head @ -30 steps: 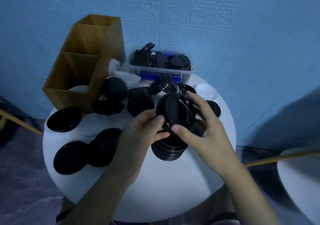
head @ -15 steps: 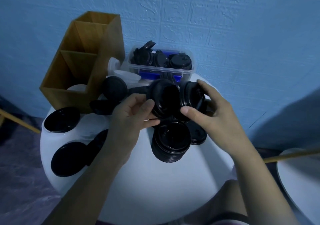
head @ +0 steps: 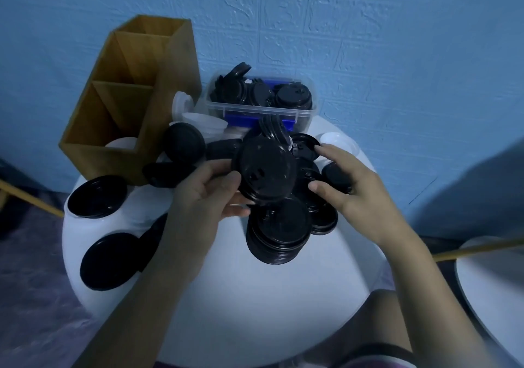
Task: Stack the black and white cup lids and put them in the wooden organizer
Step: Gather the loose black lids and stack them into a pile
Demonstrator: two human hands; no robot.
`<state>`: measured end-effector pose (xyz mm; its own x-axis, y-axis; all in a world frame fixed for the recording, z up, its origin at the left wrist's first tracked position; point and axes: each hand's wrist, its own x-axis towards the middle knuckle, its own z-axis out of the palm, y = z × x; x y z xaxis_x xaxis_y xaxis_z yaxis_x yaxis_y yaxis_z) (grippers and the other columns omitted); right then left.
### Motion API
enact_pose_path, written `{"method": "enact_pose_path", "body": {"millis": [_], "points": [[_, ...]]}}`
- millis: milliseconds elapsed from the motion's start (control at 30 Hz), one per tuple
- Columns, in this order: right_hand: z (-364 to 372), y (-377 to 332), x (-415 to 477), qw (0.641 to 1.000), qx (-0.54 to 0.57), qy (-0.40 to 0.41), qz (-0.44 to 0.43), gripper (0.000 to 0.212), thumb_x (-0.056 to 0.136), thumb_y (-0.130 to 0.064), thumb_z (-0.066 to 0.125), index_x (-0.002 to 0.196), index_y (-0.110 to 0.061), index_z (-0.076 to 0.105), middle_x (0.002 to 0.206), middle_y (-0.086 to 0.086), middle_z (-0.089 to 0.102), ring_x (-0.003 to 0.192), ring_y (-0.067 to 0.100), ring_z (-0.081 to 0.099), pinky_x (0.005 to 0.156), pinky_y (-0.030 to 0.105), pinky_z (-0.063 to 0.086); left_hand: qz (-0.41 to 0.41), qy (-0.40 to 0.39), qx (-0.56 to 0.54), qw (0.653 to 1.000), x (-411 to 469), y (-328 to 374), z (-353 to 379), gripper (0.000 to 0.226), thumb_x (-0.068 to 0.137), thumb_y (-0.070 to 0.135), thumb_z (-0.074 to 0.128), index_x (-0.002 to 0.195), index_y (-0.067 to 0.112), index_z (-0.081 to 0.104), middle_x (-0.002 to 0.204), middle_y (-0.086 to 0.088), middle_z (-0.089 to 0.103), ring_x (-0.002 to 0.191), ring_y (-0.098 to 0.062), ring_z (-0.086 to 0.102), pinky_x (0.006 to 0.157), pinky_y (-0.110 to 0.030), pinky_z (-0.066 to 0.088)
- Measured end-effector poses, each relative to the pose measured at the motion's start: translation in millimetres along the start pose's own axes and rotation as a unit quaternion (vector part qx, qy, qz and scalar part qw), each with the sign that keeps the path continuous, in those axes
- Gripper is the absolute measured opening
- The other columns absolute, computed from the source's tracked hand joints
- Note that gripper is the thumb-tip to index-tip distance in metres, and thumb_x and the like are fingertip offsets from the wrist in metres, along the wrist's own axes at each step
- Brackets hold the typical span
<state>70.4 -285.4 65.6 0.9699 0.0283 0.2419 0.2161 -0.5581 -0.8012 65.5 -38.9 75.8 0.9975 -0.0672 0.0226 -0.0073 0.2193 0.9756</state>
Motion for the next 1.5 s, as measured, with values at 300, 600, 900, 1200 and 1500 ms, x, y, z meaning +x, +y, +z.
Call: {"method": "enact_pose_path", "body": {"millis": [300,600,900,1200,1500], "points": [[-3.3,-64.4,-17.7,0.981,-0.111,-0.112,-0.109,0.075,0.081,-0.047,0.075,0.149,-0.043,0.043,0.16,-0.03,0.026,0.144,-0.013,0.025,0.117,0.022,0.029,-0.06,-0.086,-0.073,0.992,5.5,2.7,6.2,0.029,0.081,0.026,0.061,0.106,0.016,0.074,0.084,-0.003,0.074,0.064,-0.011,0.064,0.048,-0.021,0.046],[-8.5,-20.7,-37.2,1.0,-0.005,0.0,-0.01,0.06,0.078,-0.054,0.073,0.133,-0.037,0.059,0.133,-0.016,0.061,0.127,0.012,0.056,0.108,0.044,0.046,0.086,-0.047,0.25,0.963,-27.1,-39.6,1.6,0.057,0.079,0.044,0.07,0.133,0.048,0.052,0.132,0.036,0.053,0.125,0.011,0.049,0.096,-0.009,0.041],[25.5,-29.7,-41.1,0.989,-0.084,-0.119,-0.021,0.072,0.078,-0.053,0.072,0.145,-0.041,0.049,0.146,-0.029,0.041,0.136,-0.005,0.042,0.113,0.025,0.039,0.024,-0.125,0.17,0.977,-35.3,-58.5,2.8,0.077,0.078,0.012,0.084,0.139,0.041,0.048,0.133,0.018,0.063,0.125,0.002,0.057,0.093,-0.01,0.047],[18.8,-35.5,-33.3,0.972,-0.121,-0.2,0.007,0.078,0.084,-0.045,0.079,0.151,-0.042,0.041,0.149,-0.037,0.033,0.136,-0.011,0.038,0.114,0.022,0.035,0.027,-0.129,0.18,0.975,-34.4,-58.9,1.3,0.076,0.075,0.025,0.084,0.141,0.036,0.049,0.129,0.016,0.066,0.122,0.002,0.059,0.092,-0.011,0.048],[14.8,-34.0,-29.2,0.971,-0.095,-0.217,-0.001,0.068,0.079,-0.048,0.08,0.14,-0.052,0.051,0.145,-0.04,0.037,0.134,-0.016,0.037,0.113,0.02,0.036,0.0,-0.163,0.22,0.962,-29.0,-59.0,-6.1,0.085,0.078,0.017,0.088,0.147,0.041,0.044,0.133,0.014,0.065,0.124,-0.006,0.061,0.105,-0.035,0.049]]}}
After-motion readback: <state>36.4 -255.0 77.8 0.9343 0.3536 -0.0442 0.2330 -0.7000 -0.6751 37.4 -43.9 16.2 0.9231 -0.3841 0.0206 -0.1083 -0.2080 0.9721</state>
